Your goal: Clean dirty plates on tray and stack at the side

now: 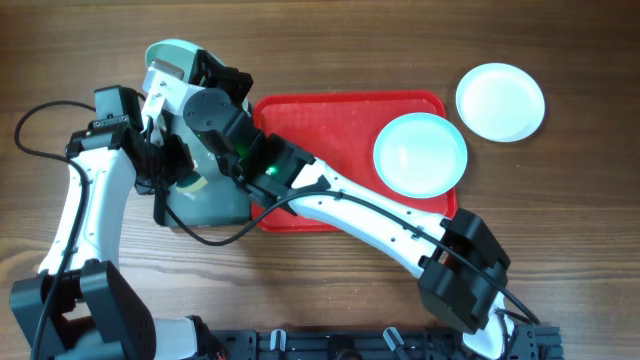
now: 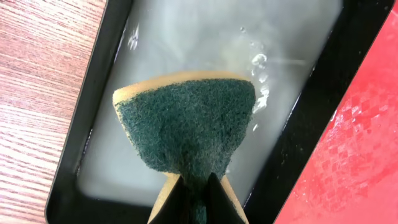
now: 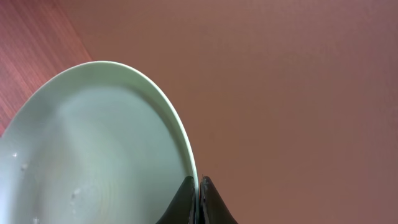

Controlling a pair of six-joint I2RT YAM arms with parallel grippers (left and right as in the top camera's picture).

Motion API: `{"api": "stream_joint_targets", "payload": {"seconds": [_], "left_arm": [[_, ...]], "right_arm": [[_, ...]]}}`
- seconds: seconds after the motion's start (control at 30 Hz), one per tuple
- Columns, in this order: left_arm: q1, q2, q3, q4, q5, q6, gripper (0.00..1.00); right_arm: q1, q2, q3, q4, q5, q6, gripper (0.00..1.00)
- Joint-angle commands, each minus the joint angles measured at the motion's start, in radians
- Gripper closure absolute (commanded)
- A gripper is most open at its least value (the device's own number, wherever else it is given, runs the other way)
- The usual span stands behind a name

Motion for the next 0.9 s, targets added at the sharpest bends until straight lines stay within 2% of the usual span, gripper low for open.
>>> {"api": "stream_joint_targets", "payload": {"seconds": [0.0, 0.17, 0.47, 0.53, 0.63, 0.77, 0.87], "left_arm": [[-0.003, -0.015, -0.004, 0.005, 0.015, -0.005, 0.96], [-0.004, -0.015, -0.004, 0.005, 0.015, -0.005, 0.96], [-0.004, -0.015, -0.004, 0.005, 0.016, -0.005, 0.96], [-0.004, -0.015, -0.004, 0.004, 0.016, -0.005, 0.96], [-0.004, -0.015, -0.004, 0.005, 0.016, -0.005, 0.96], [-0.004, -0.015, -0.004, 0.005, 0.016, -0.005, 0.96], [-0.004, -0.015, -0.004, 0.005, 0.016, -0.005, 0.96]], "right_arm": [[0.0, -0.001, 0.024, 0.011, 0.017, -0.01, 0.96], [0.0, -0.001, 0.024, 0.008, 0.017, 0.01, 0.96], [-0.006, -0.001, 0.024, -0.025, 0.017, 0.145, 0.96], [-0.012, -0.001, 0.024, -0.086, 0.013, 0.24, 0.96], [-0.041, -0.001, 0.024, -0.248, -0.088, 0.473, 0.96], [-0.151, -0.001, 0.024, -0.441, -0.444, 0.806, 0.96], [-0.241, -0.002, 0.024, -0.497, -0.574, 0.975, 0.96]]}}
